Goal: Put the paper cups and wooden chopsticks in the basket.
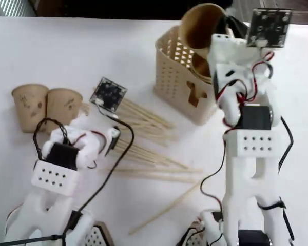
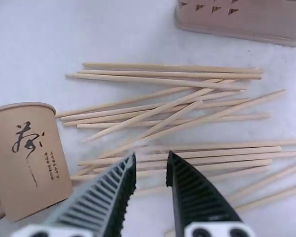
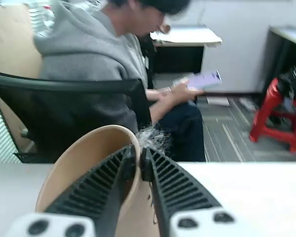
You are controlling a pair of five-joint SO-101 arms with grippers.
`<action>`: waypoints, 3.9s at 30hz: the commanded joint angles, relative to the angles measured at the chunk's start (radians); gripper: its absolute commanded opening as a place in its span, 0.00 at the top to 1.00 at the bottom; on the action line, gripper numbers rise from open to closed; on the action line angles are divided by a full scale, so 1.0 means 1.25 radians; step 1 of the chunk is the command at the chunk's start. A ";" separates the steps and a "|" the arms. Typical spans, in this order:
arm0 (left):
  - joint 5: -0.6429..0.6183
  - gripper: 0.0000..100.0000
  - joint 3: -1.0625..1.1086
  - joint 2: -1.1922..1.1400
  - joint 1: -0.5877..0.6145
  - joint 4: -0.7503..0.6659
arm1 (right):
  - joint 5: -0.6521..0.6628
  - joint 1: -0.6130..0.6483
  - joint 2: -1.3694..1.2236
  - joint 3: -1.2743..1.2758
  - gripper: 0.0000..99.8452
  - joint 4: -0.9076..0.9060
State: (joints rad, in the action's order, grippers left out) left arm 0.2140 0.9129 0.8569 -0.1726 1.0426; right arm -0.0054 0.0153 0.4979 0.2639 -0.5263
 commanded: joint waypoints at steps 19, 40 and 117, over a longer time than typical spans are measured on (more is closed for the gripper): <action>-0.006 0.88 -0.009 0.018 0.006 -0.017 | -0.112 0.009 0.026 -0.071 0.98 -0.292; -0.006 0.88 -0.007 0.018 0.006 -0.018 | -0.112 -0.017 0.044 -0.066 0.76 -0.299; 0.266 0.70 -1.223 -1.170 0.363 0.574 | 0.160 0.062 0.187 0.339 0.76 -0.586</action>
State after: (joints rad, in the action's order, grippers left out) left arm 0.5470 -0.6291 -0.6759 0.3199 1.7714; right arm 0.1818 0.1028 0.7050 0.7227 -1.2735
